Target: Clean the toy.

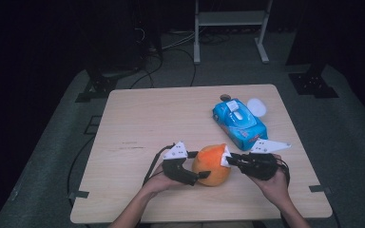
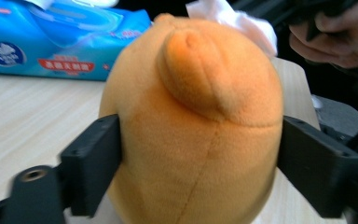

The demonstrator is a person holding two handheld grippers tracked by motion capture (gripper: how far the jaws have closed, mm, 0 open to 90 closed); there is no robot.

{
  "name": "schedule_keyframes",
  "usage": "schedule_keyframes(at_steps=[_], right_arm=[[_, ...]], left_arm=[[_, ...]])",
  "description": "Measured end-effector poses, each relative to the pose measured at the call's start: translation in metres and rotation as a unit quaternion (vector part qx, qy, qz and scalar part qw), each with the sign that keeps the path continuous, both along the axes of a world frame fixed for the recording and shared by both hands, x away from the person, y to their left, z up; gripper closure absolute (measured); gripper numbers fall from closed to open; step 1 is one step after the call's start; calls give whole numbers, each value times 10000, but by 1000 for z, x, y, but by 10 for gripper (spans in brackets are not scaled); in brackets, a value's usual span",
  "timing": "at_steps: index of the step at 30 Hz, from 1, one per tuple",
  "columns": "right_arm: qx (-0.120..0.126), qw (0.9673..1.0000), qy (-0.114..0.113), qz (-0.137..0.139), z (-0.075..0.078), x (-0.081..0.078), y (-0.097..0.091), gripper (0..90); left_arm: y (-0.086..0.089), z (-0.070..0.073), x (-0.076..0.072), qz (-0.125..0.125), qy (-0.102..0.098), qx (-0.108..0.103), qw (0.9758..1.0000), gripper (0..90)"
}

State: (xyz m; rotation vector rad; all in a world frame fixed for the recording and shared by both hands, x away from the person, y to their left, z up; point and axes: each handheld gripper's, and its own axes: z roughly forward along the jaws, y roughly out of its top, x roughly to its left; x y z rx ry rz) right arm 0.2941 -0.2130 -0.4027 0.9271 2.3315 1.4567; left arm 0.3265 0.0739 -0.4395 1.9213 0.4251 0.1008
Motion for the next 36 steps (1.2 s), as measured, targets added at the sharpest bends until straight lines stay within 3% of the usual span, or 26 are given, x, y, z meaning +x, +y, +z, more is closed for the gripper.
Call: schedule_keyframes(at_steps=[2, 6, 8, 12, 14, 20, 23, 25, 29, 31, 33, 36], right_arm=[[-30, 10000, -22, -4, 1, 0, 2, 792], [-91, 9999, -137, 49, 4, -7, 8, 794], [6, 9995, -180, 255, 7, -12, 16, 794], [-146, 9967, -298, 747, 10, -23, 41, 793], [-393, 9957, -496, 682, 10, -26, 47, 793], [-112, 9987, -434, 259, 17, -13, 22, 791], [121, 9997, -204, -94, 13, -3, 4, 791], [203, 9997, -50, -104, 7, 1, -1, 792], [49, 9998, -53, 178, 8, -7, 5, 794], [-98, 9996, -148, 238, 11, -12, 11, 794], [-59, 9990, -191, 387, 15, -18, 17, 794], [-137, 9973, -318, 649, 21, -25, 30, 793]], left_arm=[[-1, 0, 0, -1, -57, 1, 10000, 157], [-2, 0, -3, 31, -115, 45, 9999, 274], [-3, -1, -3, 86, -67, 43, 9999, 290], [-6, -1, -6, 47, -107, 91, 9999, 312], [-5, -1, -6, 67, -88, 98, 9999, 321], [-8, -1, -9, 3, -140, 141, 9998, 326], [-10, -1, -11, -113, -211, 172, 9996, 316], [-11, 4, -11, -170, -249, 178, 9994, 254], [-11, 6, -10, -173, -117, 30, 9998, 148], [-12, 4, -14, -225, -208, 72, 9995, 219], [-16, 3, -19, -246, -237, 85, 9994, 257], [-23, 2, -28, -345, -503, 287, 9977, 278]])
